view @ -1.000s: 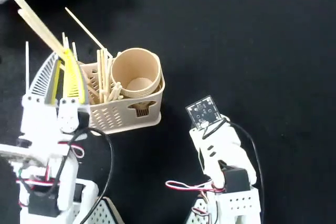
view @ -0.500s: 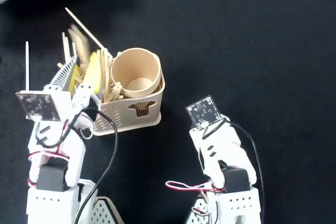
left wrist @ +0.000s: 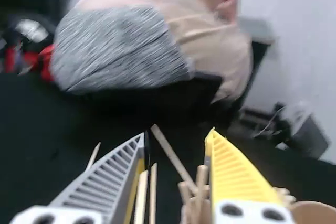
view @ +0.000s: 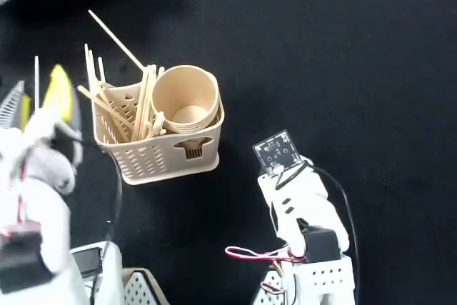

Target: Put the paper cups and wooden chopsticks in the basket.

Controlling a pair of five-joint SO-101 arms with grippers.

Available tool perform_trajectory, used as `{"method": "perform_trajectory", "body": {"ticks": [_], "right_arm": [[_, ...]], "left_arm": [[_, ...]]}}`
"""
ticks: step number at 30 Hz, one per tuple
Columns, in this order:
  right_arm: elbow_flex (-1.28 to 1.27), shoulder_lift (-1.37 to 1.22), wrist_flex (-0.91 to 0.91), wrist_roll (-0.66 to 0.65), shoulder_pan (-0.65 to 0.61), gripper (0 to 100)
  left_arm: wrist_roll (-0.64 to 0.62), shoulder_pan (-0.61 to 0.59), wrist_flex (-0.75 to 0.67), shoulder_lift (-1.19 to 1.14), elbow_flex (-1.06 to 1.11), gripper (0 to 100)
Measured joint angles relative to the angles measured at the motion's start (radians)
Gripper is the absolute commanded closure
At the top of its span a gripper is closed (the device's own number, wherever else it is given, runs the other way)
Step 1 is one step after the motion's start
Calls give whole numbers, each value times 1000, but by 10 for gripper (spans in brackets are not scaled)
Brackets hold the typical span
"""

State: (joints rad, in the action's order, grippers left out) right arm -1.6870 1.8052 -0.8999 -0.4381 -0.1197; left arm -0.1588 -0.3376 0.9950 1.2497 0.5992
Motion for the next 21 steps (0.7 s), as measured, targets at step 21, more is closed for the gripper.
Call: {"method": "perform_trajectory", "body": {"ticks": [21], "right_arm": [[0, 0, 0, 0, 0, 986]], "left_arm": [[163, -241, 170, -1356, -695, 808]]}}
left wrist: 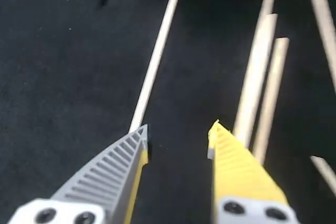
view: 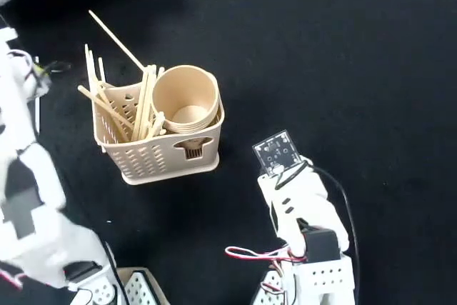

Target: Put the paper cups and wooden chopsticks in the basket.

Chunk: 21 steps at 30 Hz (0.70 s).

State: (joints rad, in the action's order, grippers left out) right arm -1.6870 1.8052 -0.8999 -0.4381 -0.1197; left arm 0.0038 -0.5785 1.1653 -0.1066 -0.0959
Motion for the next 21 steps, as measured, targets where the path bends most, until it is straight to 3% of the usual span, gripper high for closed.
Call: {"method": "perform_trajectory", "body": {"ticks": [7, 12, 16, 21], "right_arm": [[0, 0, 0, 0, 0, 986], [0, 0, 0, 0, 0, 986], [0, 0, 0, 0, 0, 986], [0, 0, 0, 0, 0, 986]], "left_arm": [[109, -91, 20, -422, -288, 809], [212, -83, 138, -712, -548, 829], [238, -83, 259, -895, -818, 980], [241, -71, 437, -1085, -1180, 970]]}}
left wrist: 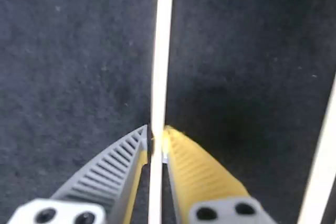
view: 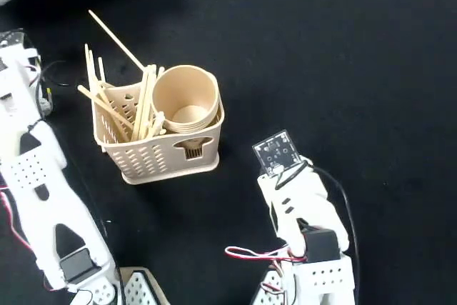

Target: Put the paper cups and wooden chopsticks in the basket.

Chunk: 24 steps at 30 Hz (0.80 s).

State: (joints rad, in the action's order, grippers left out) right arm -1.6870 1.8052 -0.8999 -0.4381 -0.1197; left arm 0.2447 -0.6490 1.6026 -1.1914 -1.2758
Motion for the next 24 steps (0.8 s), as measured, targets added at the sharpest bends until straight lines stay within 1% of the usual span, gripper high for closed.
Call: {"method": "perform_trajectory", "body": {"ticks": [2, 4, 7, 10, 13, 16, 21, 24], "right_arm": [[0, 0, 0, 0, 0, 986], [0, 0, 0, 0, 0, 986], [0, 0, 0, 0, 0, 986], [0, 0, 0, 0, 0, 986], [0, 0, 0, 0, 0, 986], [0, 0, 0, 0, 0, 986], [0, 0, 0, 0, 0, 986], [0, 0, 0, 0, 0, 986]], "left_arm": [[0, -2, 81, -60, -147, 972], [-2, -11, 133, -100, -270, 972], [-2, -11, 149, -95, -315, 972], [-14, -11, 153, -52, -273, 972], [-80, -12, 153, 64, -112, 971], [-127, -12, 153, 241, 135, 971], [-141, 41, 153, 597, 574, 971], [-141, 87, 146, 818, 760, 971]]}}
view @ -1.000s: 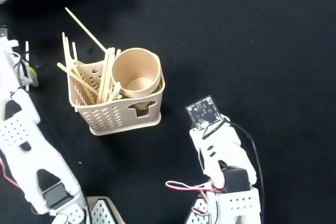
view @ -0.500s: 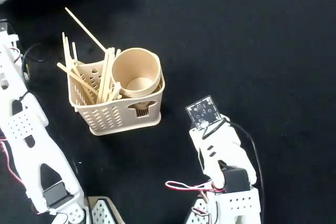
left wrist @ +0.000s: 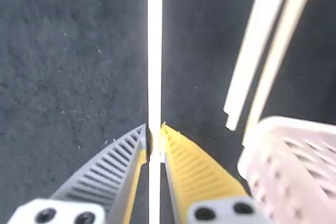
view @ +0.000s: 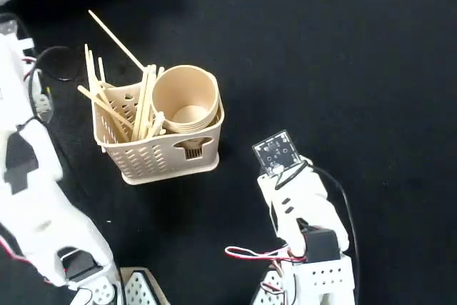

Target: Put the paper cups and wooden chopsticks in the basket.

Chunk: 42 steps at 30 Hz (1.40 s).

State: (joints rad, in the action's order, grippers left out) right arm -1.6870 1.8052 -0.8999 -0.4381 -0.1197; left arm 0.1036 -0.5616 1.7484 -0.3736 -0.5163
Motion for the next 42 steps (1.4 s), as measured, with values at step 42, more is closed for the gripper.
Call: {"method": "perform_trajectory", "body": {"ticks": [42], "right_arm": [[0, 0, 0, 0, 0, 986]], "left_arm": [[-189, 586, -1453, 1996, 1846, 876]]}}
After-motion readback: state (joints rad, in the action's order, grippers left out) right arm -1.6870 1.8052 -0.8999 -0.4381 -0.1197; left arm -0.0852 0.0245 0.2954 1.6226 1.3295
